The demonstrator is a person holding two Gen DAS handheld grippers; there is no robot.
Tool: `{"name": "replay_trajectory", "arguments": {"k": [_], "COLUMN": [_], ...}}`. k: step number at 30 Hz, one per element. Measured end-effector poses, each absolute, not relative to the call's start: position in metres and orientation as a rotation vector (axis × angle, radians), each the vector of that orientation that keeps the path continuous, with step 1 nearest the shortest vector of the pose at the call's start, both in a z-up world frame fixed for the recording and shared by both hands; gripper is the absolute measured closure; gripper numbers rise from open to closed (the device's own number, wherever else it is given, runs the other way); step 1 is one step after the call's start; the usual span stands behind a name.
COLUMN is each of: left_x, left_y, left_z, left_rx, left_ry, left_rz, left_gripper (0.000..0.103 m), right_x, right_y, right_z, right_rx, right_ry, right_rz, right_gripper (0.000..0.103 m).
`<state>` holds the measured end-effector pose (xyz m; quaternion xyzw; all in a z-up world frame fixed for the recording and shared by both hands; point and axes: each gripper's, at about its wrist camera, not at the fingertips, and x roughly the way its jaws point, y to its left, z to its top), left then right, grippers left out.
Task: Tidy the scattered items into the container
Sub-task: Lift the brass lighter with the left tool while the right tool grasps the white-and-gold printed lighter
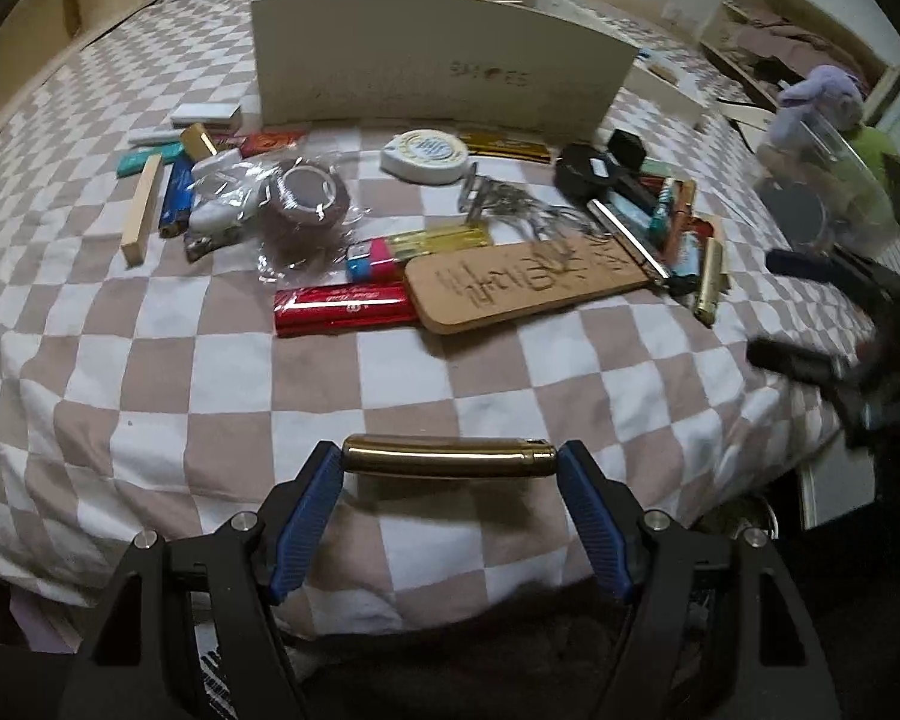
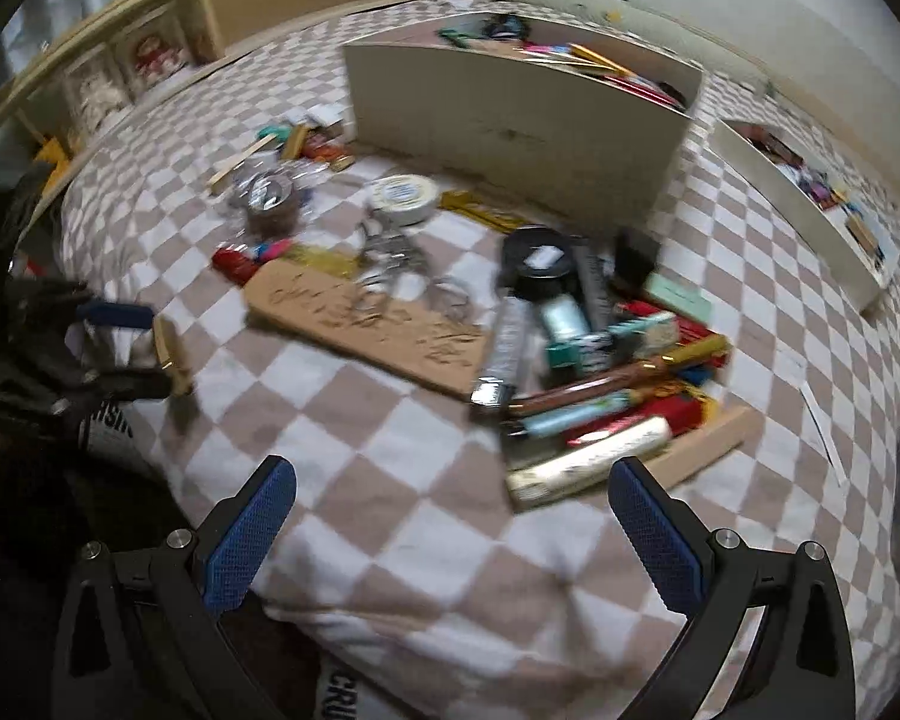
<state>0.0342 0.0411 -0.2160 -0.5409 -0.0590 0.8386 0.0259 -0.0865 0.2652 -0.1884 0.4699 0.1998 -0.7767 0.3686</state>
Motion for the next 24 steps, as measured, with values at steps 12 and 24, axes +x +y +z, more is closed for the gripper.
{"name": "replay_trajectory", "arguments": {"k": [12, 24], "left_x": [0.026, 0.021], "left_y": [0.041, 0.041], "left_z": [-0.208, -0.203], "left_rx": [-1.597, -1.549], "left_ry": [-0.197, -0.196], "left_rz": [2.58, 2.599], "left_gripper": [0.029, 0.029], "right_x": [-0.127, -0.132], "right_y": [0.279, 0.263], "right_z": [-0.197, -0.236], "right_rx": [1.188, 1.241], "right_ry": [0.633, 0.681], "right_rz": [-1.861, -1.751], "right_gripper": [0.0, 0.0]}}
